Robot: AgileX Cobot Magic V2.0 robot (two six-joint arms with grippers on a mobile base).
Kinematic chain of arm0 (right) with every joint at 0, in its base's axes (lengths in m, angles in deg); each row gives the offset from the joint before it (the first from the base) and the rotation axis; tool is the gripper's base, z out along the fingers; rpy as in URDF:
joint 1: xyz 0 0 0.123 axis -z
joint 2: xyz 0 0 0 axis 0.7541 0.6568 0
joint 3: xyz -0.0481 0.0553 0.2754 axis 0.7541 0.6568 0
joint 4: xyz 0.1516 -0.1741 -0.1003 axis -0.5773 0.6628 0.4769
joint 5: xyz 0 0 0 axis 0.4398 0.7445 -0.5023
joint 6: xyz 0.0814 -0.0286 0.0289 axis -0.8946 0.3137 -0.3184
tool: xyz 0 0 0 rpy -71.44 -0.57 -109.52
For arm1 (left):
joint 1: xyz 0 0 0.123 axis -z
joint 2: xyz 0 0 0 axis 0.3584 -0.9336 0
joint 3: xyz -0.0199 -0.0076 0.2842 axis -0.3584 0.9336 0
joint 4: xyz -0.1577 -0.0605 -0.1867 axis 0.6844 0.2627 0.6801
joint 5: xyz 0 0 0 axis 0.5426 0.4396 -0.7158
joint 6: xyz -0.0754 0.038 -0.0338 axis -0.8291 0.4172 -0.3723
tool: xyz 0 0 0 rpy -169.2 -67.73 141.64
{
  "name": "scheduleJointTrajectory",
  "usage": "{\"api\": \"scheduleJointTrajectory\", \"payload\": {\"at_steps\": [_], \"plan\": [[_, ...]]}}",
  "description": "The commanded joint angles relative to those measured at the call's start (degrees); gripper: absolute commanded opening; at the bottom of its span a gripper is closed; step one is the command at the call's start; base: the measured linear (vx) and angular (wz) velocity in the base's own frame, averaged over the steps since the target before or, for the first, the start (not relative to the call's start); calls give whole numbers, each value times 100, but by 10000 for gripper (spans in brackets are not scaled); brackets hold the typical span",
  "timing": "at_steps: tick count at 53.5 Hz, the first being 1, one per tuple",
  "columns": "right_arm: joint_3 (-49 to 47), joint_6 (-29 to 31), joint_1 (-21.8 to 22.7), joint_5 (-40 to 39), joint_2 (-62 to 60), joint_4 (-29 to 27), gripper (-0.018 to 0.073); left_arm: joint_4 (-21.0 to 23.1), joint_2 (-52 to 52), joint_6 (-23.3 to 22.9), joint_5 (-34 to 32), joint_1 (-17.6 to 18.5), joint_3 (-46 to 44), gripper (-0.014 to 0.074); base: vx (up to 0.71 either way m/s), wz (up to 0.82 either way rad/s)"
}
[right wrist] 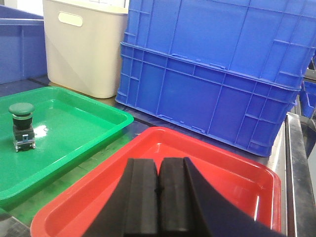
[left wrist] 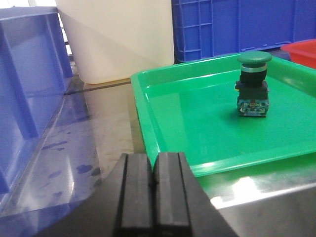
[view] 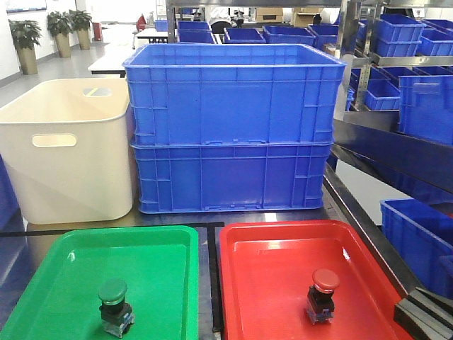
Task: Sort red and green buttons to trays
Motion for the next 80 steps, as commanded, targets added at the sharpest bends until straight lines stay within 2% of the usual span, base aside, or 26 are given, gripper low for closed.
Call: {"api": "scheduleJointTrajectory", "payload": {"at_steps": [1, 26, 30, 32, 36, 42, 45, 48, 51, 54, 56, 59, 63, 66, 71, 75, 80], "plan": [[-169, 2, -10, -77, -5, -115, -12, 0, 11, -71, -450, 5, -146, -5, 0, 0], [-169, 7, -10, -38, -5, -145, -12, 0, 11, -71, -453, 5, -146, -4, 0, 0], [-169, 73, -10, 10, -5, -586, -12, 0, 11, -71, -453, 5, -146, -4, 0, 0], [-169, 267, -10, 93, -5, -1085, -12, 0, 11, -71, -453, 5, -146, -4, 0, 0], [-166, 1250, -10, 411, -5, -2298, -12, 0, 11, -71, -453, 5, -146, -4, 0, 0], [-166, 3716, -10, 1154, -5, -4802, -12, 0, 11, -71, -453, 5, -146, -4, 0, 0], [-166, 5262, -10, 1539, -5, -6352, -12, 0, 11, -71, -453, 5, -146, -4, 0, 0], [-166, 6531, -10, 1969, -111, -7493, -12, 0, 11, -71, -453, 5, -146, -4, 0, 0], [-158, 7605, -10, 2374, -304, -8360, -12, 0, 11, -71, -453, 5, -146, -4, 0, 0], [-49, 8384, -5, 2500, -530, -8952, -12, 0, 11, -71, -453, 5, -146, -4, 0, 0], [92, 8700, 6, 2445, -719, -9178, -12, 0, 11, -71, -453, 5, -146, -4, 0, 0], [418, 8843, 70, 2248, -1051, -9317, -12, 0, 11, -71, -453, 5, -146, -4, 0, 0], [917, 8662, 264, 2044, -1517, -9313, -12, 0, 11, -71, -453, 5, -146, -4, 0, 0], [1312, 8463, 476, 1969, -1912, -9167, -12, 0, 11, -71, -453, 5, -146, -4, 0, 0], [1852, 8066, 807, 1969, -2607, -8596, -12, 0, 11, -71, -453, 5, -146, -4, 0, 0], [2164, 7840, 924, 1969, -3084, -8285, -12, 0, 11, -71, -453, 5, -146, -4, 0, 0], [2445, 7686, 930, 1969, -3652, -8219, -12, 0, 11, -71, -453, 5, -146, -4, 0, 0]]}}
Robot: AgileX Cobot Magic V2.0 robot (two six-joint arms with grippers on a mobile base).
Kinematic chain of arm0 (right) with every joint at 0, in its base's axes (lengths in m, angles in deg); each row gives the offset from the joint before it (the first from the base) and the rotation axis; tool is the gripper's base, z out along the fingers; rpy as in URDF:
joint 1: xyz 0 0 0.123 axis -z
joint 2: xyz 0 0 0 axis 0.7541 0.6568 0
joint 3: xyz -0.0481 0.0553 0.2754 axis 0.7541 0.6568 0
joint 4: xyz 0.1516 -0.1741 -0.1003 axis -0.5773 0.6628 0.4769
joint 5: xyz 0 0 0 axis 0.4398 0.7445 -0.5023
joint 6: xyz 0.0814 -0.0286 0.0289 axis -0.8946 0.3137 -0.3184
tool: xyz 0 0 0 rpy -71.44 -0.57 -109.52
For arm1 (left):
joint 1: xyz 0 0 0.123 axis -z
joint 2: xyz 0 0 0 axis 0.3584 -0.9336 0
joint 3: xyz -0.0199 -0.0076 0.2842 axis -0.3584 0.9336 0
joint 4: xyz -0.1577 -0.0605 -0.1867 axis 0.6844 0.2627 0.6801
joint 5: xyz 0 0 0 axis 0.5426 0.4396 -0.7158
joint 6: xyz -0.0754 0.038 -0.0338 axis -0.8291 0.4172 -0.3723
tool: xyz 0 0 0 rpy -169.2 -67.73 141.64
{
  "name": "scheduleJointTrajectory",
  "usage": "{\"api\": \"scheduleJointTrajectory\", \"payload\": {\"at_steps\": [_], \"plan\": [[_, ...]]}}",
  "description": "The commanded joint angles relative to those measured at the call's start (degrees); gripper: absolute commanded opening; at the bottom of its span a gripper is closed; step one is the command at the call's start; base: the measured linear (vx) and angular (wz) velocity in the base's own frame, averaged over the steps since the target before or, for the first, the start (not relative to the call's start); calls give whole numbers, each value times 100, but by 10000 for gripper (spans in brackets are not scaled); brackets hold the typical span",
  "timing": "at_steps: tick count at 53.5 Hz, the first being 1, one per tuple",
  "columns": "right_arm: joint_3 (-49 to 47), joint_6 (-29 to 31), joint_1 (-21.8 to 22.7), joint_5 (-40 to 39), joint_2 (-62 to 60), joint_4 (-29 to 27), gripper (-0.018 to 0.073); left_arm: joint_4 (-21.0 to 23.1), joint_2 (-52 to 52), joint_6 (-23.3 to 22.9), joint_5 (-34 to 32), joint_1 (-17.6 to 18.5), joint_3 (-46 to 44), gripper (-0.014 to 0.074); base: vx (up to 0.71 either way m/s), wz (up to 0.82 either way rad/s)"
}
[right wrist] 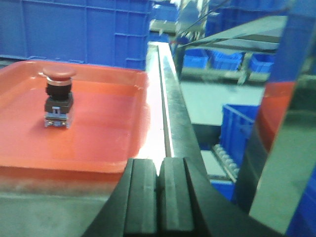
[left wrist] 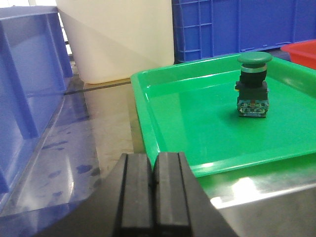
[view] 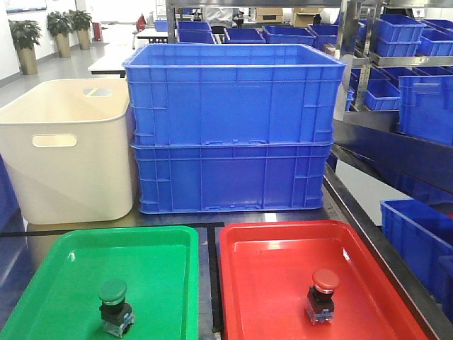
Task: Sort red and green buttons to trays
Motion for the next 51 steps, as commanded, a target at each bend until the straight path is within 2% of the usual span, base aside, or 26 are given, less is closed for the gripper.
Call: {"api": "scheduleJointTrajectory", "payload": {"at_steps": [1, 7, 51], "plan": [[86, -197, 54, -542, -483, 167, -12, 0, 11, -46, -453, 5, -146, -4, 0, 0], [224, -376, 28, -735, -476, 151, -12, 0, 11, -46, -453, 5, -146, -4, 0, 0], [224, -376, 28, -702, -504, 168, -12, 0, 11, -46, -453, 5, -146, -4, 0, 0]]}}
